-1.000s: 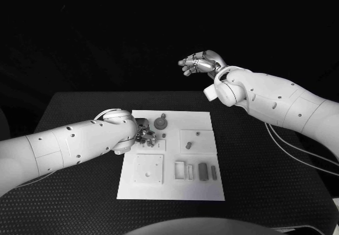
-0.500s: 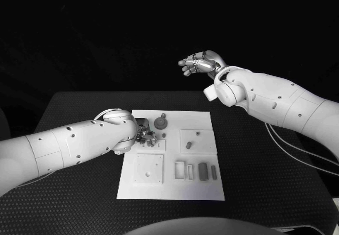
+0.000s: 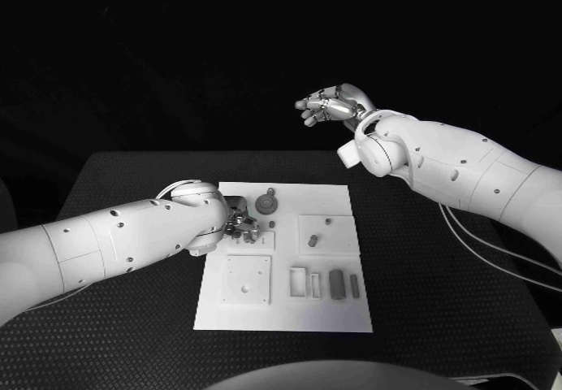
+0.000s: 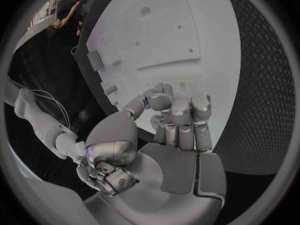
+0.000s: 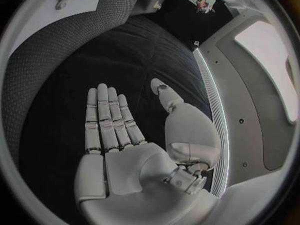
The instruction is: Assemble the parts on the task board
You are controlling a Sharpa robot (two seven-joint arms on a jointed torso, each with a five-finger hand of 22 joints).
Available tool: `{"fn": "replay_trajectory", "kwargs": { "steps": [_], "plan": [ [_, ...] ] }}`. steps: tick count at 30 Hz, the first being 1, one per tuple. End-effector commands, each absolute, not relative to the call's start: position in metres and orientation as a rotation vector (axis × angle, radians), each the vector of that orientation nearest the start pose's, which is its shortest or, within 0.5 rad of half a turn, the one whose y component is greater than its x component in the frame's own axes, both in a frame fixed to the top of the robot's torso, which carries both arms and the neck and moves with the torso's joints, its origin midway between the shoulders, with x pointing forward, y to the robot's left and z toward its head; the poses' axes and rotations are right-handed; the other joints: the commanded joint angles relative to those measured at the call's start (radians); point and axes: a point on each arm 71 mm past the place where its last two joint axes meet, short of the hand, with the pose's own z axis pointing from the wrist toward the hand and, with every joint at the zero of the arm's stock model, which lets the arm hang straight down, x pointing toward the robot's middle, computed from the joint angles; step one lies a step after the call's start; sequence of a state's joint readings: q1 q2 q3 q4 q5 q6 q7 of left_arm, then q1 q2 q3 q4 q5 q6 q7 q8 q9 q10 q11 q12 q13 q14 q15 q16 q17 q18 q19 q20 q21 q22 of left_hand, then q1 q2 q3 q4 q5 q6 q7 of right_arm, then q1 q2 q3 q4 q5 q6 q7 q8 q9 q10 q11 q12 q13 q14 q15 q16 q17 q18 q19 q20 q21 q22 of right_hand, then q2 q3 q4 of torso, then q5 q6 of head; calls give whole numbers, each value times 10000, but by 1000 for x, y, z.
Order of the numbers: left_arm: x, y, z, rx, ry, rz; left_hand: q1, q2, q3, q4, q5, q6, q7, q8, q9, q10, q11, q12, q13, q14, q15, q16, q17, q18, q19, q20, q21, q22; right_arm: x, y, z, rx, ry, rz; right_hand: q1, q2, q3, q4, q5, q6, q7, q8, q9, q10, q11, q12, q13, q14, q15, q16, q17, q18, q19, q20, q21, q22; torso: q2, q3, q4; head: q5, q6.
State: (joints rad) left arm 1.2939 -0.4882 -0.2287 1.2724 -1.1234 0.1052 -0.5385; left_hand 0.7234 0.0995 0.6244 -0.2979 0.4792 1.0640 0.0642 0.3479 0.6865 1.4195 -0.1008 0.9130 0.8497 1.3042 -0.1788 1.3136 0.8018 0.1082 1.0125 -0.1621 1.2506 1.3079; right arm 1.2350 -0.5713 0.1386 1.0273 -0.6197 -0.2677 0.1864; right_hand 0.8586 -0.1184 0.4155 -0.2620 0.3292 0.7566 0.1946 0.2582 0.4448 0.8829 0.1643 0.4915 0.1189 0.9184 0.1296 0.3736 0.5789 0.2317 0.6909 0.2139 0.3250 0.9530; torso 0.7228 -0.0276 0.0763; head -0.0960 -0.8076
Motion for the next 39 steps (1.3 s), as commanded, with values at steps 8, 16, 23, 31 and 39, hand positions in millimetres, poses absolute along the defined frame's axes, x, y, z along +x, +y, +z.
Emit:
{"fn": "replay_trajectory", "kwargs": {
  "steps": [8, 16, 23, 31, 39],
  "plan": [
    [500, 121, -260, 755, 23720, -2603, -4, 92, 439, 366, 55, 1344, -671, 27, 4, -44, -143, 70, -15, 111, -361, 76, -19, 171, -84, -990, 56, 45, 589, -214, -136, 6431, 14548, 11522, 20, 66, -57, -1, 36, -70, 262, 58, -21, 48, -15, -73, -23, -11, 75, -47, -14, 7, -99, 8, -54, 11, -5, 5, -3, 22, -4],
    [500, 122, -260, 744, 23714, -2576, -3, 89, 445, 356, 59, 1346, -672, 25, 13, -45, -144, 73, -19, 108, -362, 82, -26, 172, -87, -991, 57, 45, 589, -214, -137, 6434, 14552, 11522, 22, 68, -60, -1, 35, -71, 262, 59, -24, 49, -14, -75, -32, -15, 77, -53, -15, 7, -105, 10, -61, 12, -3, 4, -6, 22, -9],
    [500, 122, -260, 720, 23693, -2547, -2, 91, 450, 349, 59, 1346, -673, 23, 21, -47, -145, 76, -22, 105, -363, 88, -33, 173, -89, -991, 59, 44, 589, -215, -137, 6439, 14551, 11516, 21, 71, -64, 2, 33, -71, 261, 60, -27, 50, -13, -77, -41, -18, 79, -58, -15, 7, -109, 13, -67, 12, -1, 7, 1, 19, 3],
    [501, 121, -260, 714, 23618, -2488, -26, 93, 445, 369, -13, 1337, -670, 7, 47, -53, -142, 83, -36, 93, -363, 100, -61, 173, -91, -991, 62, 35, 589, -215, -137, 6439, 14551, 11519, 20, 71, -68, 4, 33, -72, 262, 61, -31, 50, -12, -79, -50, -20, 80, -63, -16, 8, -112, 14, -73, 13, 1, 1, -3, 23, 16],
    [500, 120, -261, 971, 23736, -2359, -105, 75, 415, 490, -208, 1345, -669, -18, 106, -54, -140, 109, -62, 81, -362, 141, -120, 172, -92, -990, 69, 15, 589, -215, -137, 6440, 14562, 11525, 19, 72, -72, 6, 33, -72, 262, 62, -34, 52, -12, -79, -58, -21, 81, -67, -15, 9, -114, 16, -79, 14, 0, 13, -8, 32, 10]
  ]
}}
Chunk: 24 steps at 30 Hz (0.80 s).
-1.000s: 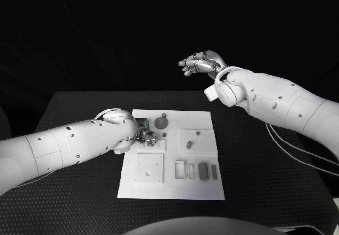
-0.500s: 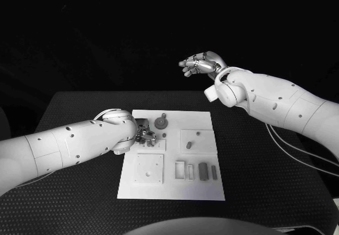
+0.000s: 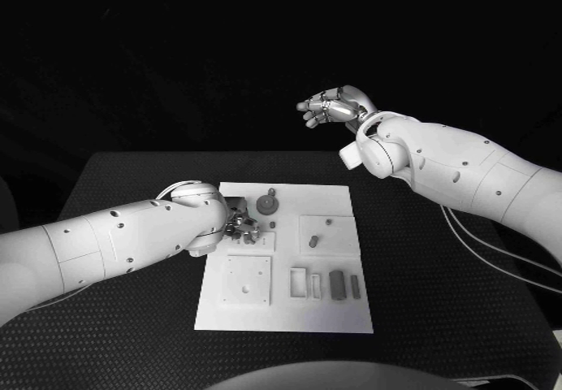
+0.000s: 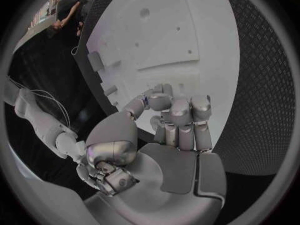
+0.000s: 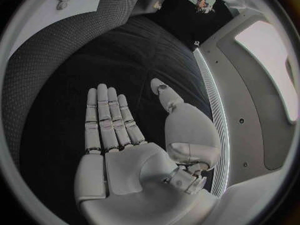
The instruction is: Assemble the parts on the task board
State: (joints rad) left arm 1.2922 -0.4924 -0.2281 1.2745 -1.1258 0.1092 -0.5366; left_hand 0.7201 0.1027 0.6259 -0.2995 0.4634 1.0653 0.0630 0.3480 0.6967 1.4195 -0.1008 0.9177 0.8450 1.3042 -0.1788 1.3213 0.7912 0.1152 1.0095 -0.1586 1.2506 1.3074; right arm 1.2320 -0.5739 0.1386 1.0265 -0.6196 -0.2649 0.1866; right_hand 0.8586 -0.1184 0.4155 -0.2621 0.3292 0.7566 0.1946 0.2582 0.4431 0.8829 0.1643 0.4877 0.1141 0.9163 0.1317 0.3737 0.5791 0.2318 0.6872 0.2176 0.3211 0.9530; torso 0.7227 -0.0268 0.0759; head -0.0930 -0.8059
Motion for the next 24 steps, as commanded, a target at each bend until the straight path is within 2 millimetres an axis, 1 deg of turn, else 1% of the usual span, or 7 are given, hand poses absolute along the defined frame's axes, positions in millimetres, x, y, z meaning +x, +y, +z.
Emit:
{"fn": "replay_trajectory", "kwargs": {
  "steps": [1, 5, 11, 21, 22, 24],
  "plan": [
    [499, 119, -261, 1013, 23723, -2349, -85, 36, 392, 523, -64, 1335, -657, -21, 11, -55, -140, 65, -18, 79, -362, 70, -20, 100, -64, -1025, 71, 18, 589, -216, -137, 6444, 14564, 11521, 19, 71, -73, 6, 33, -73, 263, 62, -17, 52, -12, -41, -12, 0, 61, -68, -17, 8, -78, -21, -42, 14, 5, 5, -5, 2, -11],
    [500, 117, -259, 1427, 23279, -2190, -131, 10, 366, 578, -114, 1354, -660, -22, 32, -55, -142, 74, -28, 77, -360, 87, -38, 97, -71, -1022, 73, 13, 589, -216, -137, 6450, 14566, 11509, 18, 71, -75, 7, 35, -73, 263, 62, -19, 53, -12, -42, -16, 0, 62, -70, -17, 8, -79, -20, -45, 14, 7, 6, -7, 4, -8],
    [499, 117, -260, 1586, 23379, -2142, -179, -5, 359, 653, -156, 1405, -672, -13, 71, -58, -152, 84, -50, 69, -353, 117, -67, 79, -132, -1001, 55, 7, 589, -216, -137, 6445, 14586, 11521, 16, 70, -79, 9, 37, -74, 263, 63, -21, 53, -11, -43, -23, -2, 63, -74, -17, 9, -81, -18, -49, 15, 2, 8, -10, 17, -9],
    [499, 118, -260, 1684, 23432, -2016, -163, 21, 384, 646, -122, 1418, -680, -14, 88, -58, -160, 91, -59, 66, -356, 133, -80, 79, -149, -999, 57, 8, 589, -218, -137, 6466, 14581, 11485, 16, 70, -82, 10, 39, -74, 263, 63, -24, 53, -10, -45, -29, -3, 64, -76, -17, 9, -82, -17, -53, 15, 3, 5, -5, 8, -8],
    [499, 118, -260, 1682, 23422, -2003, -109, 31, 429, 591, -41, 1430, -689, -10, 100, -57, -168, 98, -63, 65, -359, 146, -85, 86, -158, -1004, 63, 12, 589, -218, -138, 6470, 14580, 11480, 15, 70, -83, 11, 39, -74, 263, 63, -24, 53, -10, -45, -30, -3, 64, -77, -17, 9, -82, -17, -53, 15, 4, 3, -2, 8, -19],
    [500, 119, -260, 1699, 23396, -1947, -96, 45, 440, 575, -17, 1436, -691, -10, 109, -56, -171, 103, -68, 64, -360, 156, -91, 85, -162, -1003, 68, 13, 589, -218, -138, 6475, 14585, 11479, 11, 72, -85, 14, 39, -74, 263, 64, -25, 53, -9, -46, -33, -3, 65, -78, -17, 9, -83, -16, -55, 15, 4, 6, -1, 9, -23]
  ]
}}
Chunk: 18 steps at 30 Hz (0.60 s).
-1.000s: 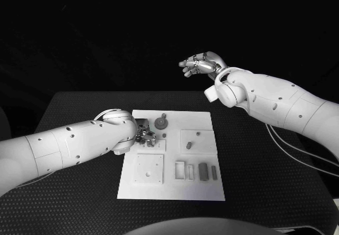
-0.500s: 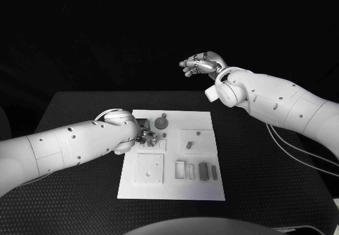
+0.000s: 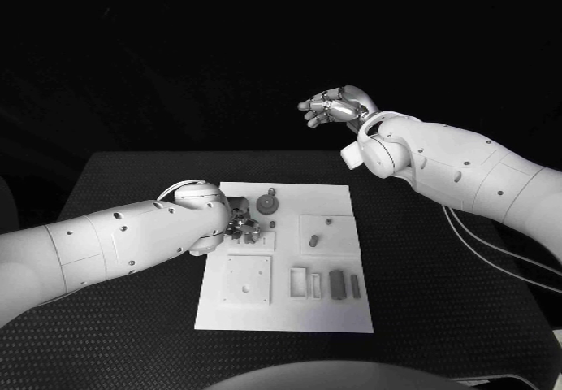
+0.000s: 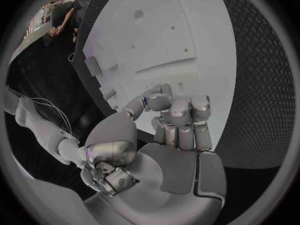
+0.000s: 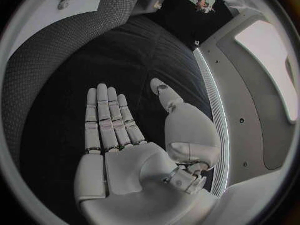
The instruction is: Assemble the parts on the task board
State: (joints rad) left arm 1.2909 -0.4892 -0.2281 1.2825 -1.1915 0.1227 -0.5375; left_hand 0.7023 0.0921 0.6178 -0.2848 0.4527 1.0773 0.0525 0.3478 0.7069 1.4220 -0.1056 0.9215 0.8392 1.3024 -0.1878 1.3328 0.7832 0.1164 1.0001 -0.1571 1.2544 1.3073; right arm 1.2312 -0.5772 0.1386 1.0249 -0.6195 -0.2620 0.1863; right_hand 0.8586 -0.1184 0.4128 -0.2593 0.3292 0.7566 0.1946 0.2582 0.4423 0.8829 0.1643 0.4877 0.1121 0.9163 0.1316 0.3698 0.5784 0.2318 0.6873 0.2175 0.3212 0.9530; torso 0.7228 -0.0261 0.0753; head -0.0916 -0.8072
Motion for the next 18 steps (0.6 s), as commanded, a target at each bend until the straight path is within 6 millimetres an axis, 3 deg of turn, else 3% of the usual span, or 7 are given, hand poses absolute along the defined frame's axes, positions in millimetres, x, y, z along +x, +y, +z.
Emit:
{"fn": "replay_trajectory", "kwargs": {
  "steps": [1, 18],
  "plan": [
    [500, 119, -260, 1707, 23403, -1939, 85, 158, 524, 424, 99, 1319, -587, -7, 11, -80, -123, 67, -12, 82, -271, 45, -13, 73, -69, -1017, 32, 16, 589, -218, -138, 6475, 14590, 11482, 10, 72, -58, -13, 40, -74, 263, 64, -18, 53, -9, -46, -14, -4, 65, -40, -10, 10, -84, -15, -56, 15, 2, -3, 5, -6, -9],
    [501, 122, -260, 1750, 23357, -1674, 89, 208, 537, 323, 324, 1367, -600, -10, 77, -69, -135, 124, -47, 68, -265, 135, -63, 61, -91, -1003, 71, 16, 589, -219, -139, 6492, 14605, 11463, 5, 75, -67, -6, 45, -72, 264, 67, -24, 53, -8, -49, -33, -5, 67, -47, -9, 12, -87, -11, -67, 17, 4, -7, 8, 13, -14]
  ]
}}
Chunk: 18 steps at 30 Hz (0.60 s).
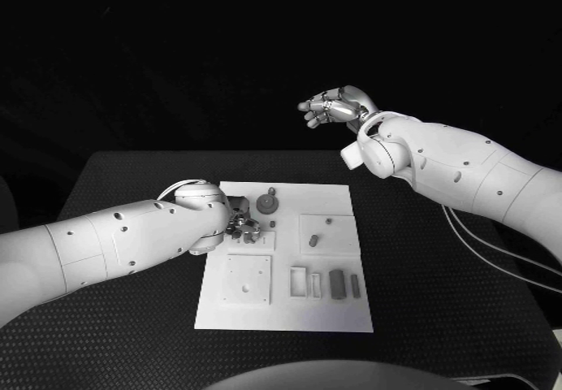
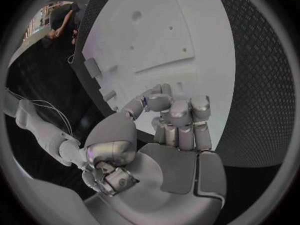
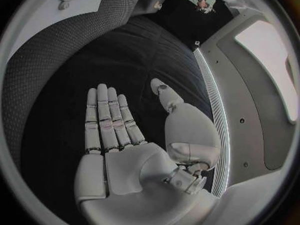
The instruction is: Assemble the parts on the task board
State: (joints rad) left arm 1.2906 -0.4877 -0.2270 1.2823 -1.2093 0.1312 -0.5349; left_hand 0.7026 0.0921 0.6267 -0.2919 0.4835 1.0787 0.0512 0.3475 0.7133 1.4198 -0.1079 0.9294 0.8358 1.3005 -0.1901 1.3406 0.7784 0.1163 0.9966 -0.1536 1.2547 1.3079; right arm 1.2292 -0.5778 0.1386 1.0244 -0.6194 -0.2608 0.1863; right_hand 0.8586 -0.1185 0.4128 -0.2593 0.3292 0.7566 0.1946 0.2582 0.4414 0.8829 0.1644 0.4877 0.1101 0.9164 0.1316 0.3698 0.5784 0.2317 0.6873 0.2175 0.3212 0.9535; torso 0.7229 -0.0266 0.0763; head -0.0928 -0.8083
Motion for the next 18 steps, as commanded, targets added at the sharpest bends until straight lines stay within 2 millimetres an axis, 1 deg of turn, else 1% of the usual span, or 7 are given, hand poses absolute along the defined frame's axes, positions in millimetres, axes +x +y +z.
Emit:
{"fn": "replay_trajectory", "kwargs": {
  "steps": [1, 3, 6, 11, 12, 13, 18],
  "plan": [
    [501, 122, -260, 1732, 23400, -1679, 67, 207, 434, 408, -1, 1358, -586, -9, 18, -45, -112, 51, -16, 86, -241, 64, -20, 60, -56, -1036, 70, 7, 589, -219, -139, 6494, 14602, 11459, 5, 75, -68, -5, 46, -72, 264, 68, -15, 54, -8, -49, -14, -6, 68, -48, -10, 12, -87, -11, -68, 13, 1, -1, -4, 30, 1],
    [501, 122, -261, 1769, 23465, -1676, -164, 203, 306, 663, -257, 1415, -599, 10, 50, -29, -116, 63, -68, 73, -237, 97, -53, 45, -61, -1021, 63, -16, 589, -219, -139, 6495, 14603, 11456, 5, 75, -68, -5, 46, -73, 264, 68, -16, 54, -8, -50, -16, -6, 69, -49, -10, 13, -88, -11, -69, 13, -3, 1, -7, 33, 1],
    [500, 122, -261, 1774, 23576, -1679, -301, 186, 288, 806, -419, 1419, -605, 9, 69, -22, -128, 68, -135, 54, -248, 124, -87, 56, -85, -1027, 63, -22, 589, -219, -139, 6496, 14617, 11458, 6, 75, -69, -5, 47, -73, 264, 68, -17, 54, -8, -50, -19, -7, 69, -51, -10, 13, -89, -10, -71, 14, 2, -3, -1, 29, -6],
    [500, 122, -261, 1810, 23627, -1702, -537, 69, 259, 1129, -854, 1411, -607, -4, 94, -24, -131, 101, -237, 27, -258, 170, -154, 75, -115, -1037, 75, -33, 589, -219, -139, 6492, 14619, 11464, 7, 75, -70, -5, 49, -73, 264, 69, -19, 54, -8, -51, -23, -8, 70, -53, -10, 14, -90, -10, -74, 14, 2, 1, 0, 21, -21],
    [500, 122, -261, 1812, 23634, -1711, -645, 1, 227, 1275, -1127, 1411, -610, -8, 102, -27, -130, 116, -266, 19, -260, 184, -175, 79, -124, -1038, 78, -37, 589, -219, -139, 6491, 14623, 11467, 6, 75, -71, -4, 49, -73, 264, 69, -20, 54, -8, -51, -24, -9, 70, -54, -10, 14, -90, -10, -74, 14, 1, 1, -2, 22, -24],
    [500, 122, -261, 1826, 23649, -1703, -693, -56, 226, 1344, -1241, 1409, -609, -11, 108, -31, -134, 127, -286, 13, -263, 195, -190, 87, -133, -1043, 80, -39, 589, -219, -139, 6492, 14623, 11465, 6, 75, -71, -4, 49, -73, 264, 69, -20, 54, -8, -51, -25, -9, 71, -54, -10, 14, -90, -9, -75, 14, 1, 1, -7, 23, -28],
    [500, 122, -262, 1844, 23674, -1691, -746, -162, 225, 1408, -1345, 1408, -612, -13, 117, -37, -135, 149, -316, 5, -267, 215, -213, 99, -143, -1051, 92, -38, 589, -220, -139, 6499, 14619, 11451, 5, 76, -73, -2, 51, -73, 265, 70, -22, 55, -7, -51, -30, -10, 71, -56, -10, 15, -91, -8, -78, 15, 5, -3, -10, 24, -33]
  ]
}}
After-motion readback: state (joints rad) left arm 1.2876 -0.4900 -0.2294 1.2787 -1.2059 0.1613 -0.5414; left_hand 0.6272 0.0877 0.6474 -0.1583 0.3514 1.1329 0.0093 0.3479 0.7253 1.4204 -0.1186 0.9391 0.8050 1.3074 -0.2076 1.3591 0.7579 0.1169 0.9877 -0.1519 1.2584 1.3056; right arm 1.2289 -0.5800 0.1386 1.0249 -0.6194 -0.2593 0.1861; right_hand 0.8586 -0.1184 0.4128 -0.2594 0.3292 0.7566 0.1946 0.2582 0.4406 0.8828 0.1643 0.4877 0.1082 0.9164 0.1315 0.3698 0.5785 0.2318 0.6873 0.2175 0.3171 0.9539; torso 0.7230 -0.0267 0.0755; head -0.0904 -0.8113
